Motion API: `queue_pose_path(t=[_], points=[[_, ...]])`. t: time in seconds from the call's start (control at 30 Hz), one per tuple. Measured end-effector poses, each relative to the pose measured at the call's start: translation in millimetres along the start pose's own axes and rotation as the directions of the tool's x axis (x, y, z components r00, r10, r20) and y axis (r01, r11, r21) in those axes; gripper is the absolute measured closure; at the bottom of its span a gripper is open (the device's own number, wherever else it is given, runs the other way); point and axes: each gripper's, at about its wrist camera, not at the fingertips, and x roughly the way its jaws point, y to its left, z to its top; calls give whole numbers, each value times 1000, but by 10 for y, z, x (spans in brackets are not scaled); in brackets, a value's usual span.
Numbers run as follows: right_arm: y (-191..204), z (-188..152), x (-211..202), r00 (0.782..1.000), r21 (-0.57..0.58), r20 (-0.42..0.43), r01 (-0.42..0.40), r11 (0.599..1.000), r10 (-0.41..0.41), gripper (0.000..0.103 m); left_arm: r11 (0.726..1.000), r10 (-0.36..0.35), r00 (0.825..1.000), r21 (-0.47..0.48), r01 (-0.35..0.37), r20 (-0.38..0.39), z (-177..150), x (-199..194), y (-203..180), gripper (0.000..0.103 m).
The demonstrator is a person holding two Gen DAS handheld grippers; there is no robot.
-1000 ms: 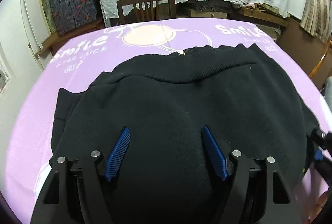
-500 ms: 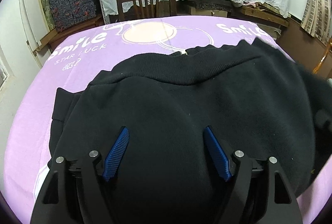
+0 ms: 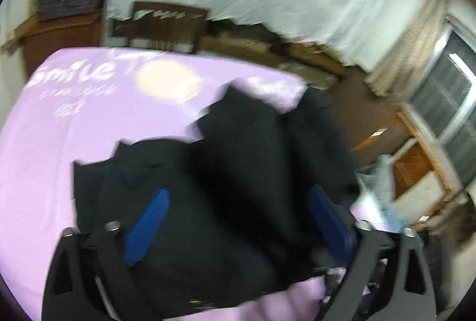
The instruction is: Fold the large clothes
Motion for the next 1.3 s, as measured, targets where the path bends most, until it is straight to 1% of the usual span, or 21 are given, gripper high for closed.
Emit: queue_pose_path(t=[0.1, 0.2, 0.3, 0.4, 0.5, 0.57, 0.6, 0.67, 0.73, 0.77, 0.8, 0.83, 0.9, 0.93, 1.0, 1.07, 1.13, 1.2, 1.23, 1.27, 1.3], points=[[-82, -33, 20, 1000, 31, -1, -17, 999, 17, 91, 998, -3, 996, 67, 9, -89, 115, 212, -302, 3], [-146, -69, 43, 1000, 36, -4, -19, 999, 19, 91, 997, 20, 982, 77, -6, -188, 231, 530, -454, 4], [-160, -102, 28, 1000, 11, 4, -14, 1000, 14, 91, 996, 45, 971, 88, -25, -234, 369, 755, -586, 4], [-187, -100, 16, 1000, -5, 9, -4, 1000, 4, 91, 994, 36, 962, 112, -6, -269, 479, 882, -740, 4], [-214, -121, 19, 1000, -3, 8, 6, 1000, -6, 91, 989, 29, 955, 148, 15, -296, 487, 974, -912, 4], [-201, -137, 20, 1000, -27, 13, 20, 999, -20, 91, 979, 34, 941, 202, 37, -336, 493, 1082, -1077, 4], [-185, -144, 14, 999, -40, 16, 28, 999, -27, 91, 972, 48, 936, 233, 37, -349, 479, 1120, -1148, 4], [-178, -141, 25, 999, -54, 22, 36, 998, -35, 91, 946, 134, 921, 323, -10, -365, 431, 1217, -1262, 4], [-183, -143, 12, 999, -54, 22, 26, 998, -25, 91, 936, 172, 898, 351, -22, -404, 409, 1343, -1266, 4], [-178, -153, 3, 999, -57, 22, 25, 998, -24, 91, 936, 180, 891, 352, -25, -416, 419, 1381, -1246, 6], [-165, -164, -4, 999, -64, 22, 27, 998, -26, 91, 935, 190, 887, 353, -33, -421, 429, 1404, -1226, 24], [-146, -177, -14, 999, -71, 23, 31, 997, -30, 91, 928, 206, 881, 370, -37, -427, 428, 1437, -1221, 48], [-128, -197, 1, 999, -88, 18, 42, 995, -41, 91, 923, 209, 879, 383, -33, -429, 442, 1452, -1219, 66], [-131, -201, 11, 999, -86, 14, 43, 995, -42, 91, 921, 213, 881, 388, -36, -423, 453, 1456, -1235, 70], [-144, -197, 0, 999, -74, 12, 46, 996, -45, 90, 918, 209, 887, 394, -33, -412, 470, 1451, -1264, 73], [-175, -184, -15, 999, -50, 18, 49, 998, -48, 82, 923, 196, 892, 384, -28, -407, 510, 1445, -1285, 75], [-184, -192, -45, 998, -48, 28, 63, 997, -62, 79, 927, 185, 902, 375, -28, -390, 544, 1393, -1291, 76], [-163, -221, -94, 996, -54, 55, 67, 996, -64, 79, 927, 179, 915, 374, -33, -362, 565, 1280, -1274, 77], [-158, -200, -116, 997, -54, 67, 51, 997, -48, 81, 929, 169, 924, 368, -33, -343, 579, 1189, -1225, 77], [-131, -198, -143, 996, -58, 76, 43, 997, -39, 87, 933, 160, 930, 359, -33, -330, 595, 1111, -1171, 77], [-76, -195, -180, 996, -71, 89, 38, 997, -32, 88, 938, 149, 937, 345, -33, -317, 606, 1021, -1101, 77]])
